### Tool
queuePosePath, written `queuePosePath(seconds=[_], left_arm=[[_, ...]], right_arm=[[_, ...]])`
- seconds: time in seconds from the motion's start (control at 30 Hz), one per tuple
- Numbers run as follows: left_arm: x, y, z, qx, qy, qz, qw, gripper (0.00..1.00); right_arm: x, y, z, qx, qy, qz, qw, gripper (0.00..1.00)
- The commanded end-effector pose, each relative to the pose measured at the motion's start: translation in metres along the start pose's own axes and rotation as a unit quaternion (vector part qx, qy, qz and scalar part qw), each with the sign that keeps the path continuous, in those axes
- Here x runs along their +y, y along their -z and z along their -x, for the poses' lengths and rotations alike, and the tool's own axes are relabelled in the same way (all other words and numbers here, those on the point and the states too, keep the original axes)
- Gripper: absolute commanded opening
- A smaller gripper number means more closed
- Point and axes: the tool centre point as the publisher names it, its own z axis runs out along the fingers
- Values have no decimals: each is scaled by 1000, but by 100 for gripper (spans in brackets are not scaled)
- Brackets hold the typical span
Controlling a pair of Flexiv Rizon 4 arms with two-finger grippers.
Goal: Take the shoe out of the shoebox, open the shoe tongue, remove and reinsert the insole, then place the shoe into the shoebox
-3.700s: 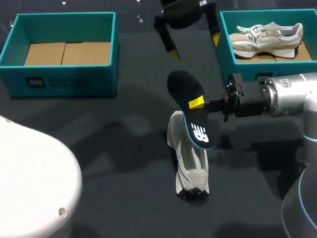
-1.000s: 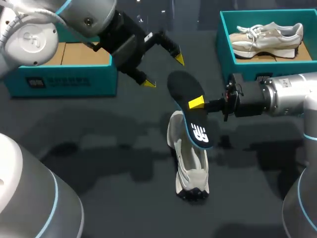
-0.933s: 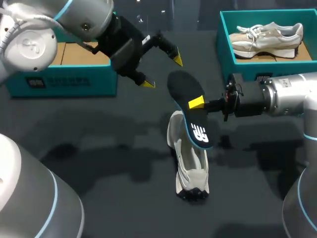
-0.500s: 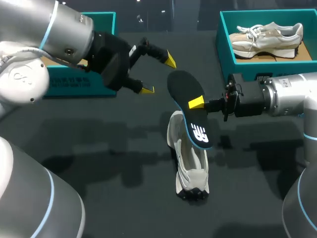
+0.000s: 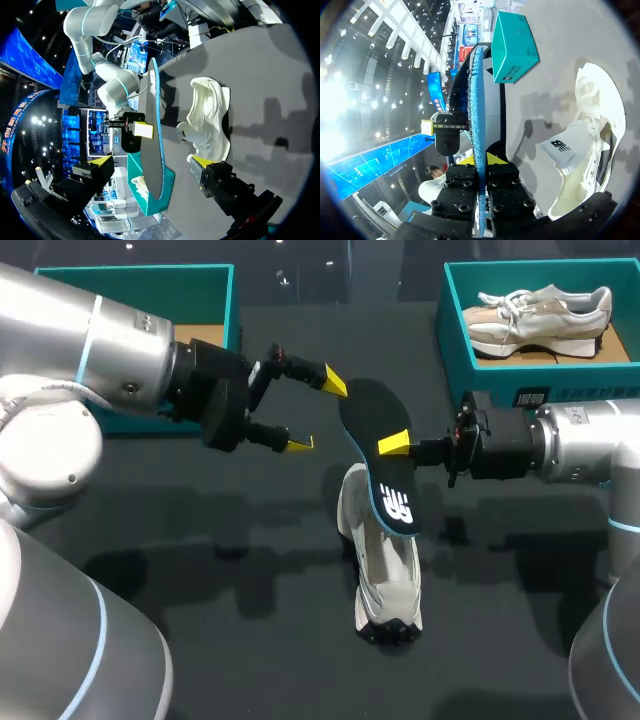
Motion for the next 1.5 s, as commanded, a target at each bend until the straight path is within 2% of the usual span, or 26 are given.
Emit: queuePosePath(seconds=[0.03, 0.13, 0.2, 0.53, 0.67, 0.83, 0.87, 0.97, 1.07, 1.1, 1.13, 1.5], left_arm=[[4, -9, -10, -108, 4, 1, 994, 100], [5, -12, -9, -133, 11, -3, 991, 100], [5, -12, -9, -133, 11, -3, 991, 100], [5, -12, -9, -133, 11, -3, 991, 100], [5, -24, -14, -143, 27, -21, 989, 100], [4, -37, -15, -151, 34, -21, 988, 100], [4, -39, -15, -153, 36, -21, 987, 96], [2, -43, -13, -157, 37, -18, 987, 76], [3, -46, -13, -158, 37, -15, 987, 66], [3, -47, -13, -159, 37, -14, 987, 54], [2, -47, -13, -159, 36, -14, 986, 49], [-4, -56, -14, -162, 24, -11, 986, 40]], right_arm=[[-10, -3, 1, 16, 0, 14, 1000, 0], [-12, -5, 0, 19, -2, 16, 1000, 0], [-12, -6, -1, 10, -2, 26, 1000, 0], [-12, -6, -1, 10, -2, 26, 1000, 0], [-10, -12, 0, 3, -13, 39, 999, 0], [-8, -19, 0, -9, -22, 58, 998, 0], [-8, -20, 0, -10, -23, 61, 998, 0], [-9, -22, 0, -7, -25, 66, 997, 0], [-10, -25, 0, -3, -26, 72, 997, 0], [-10, -25, 1, -2, -27, 74, 997, 0], [-11, -26, 1, -1, -27, 75, 997, 0], [-10, -32, 2, 11, -33, 88, 996, 0]])
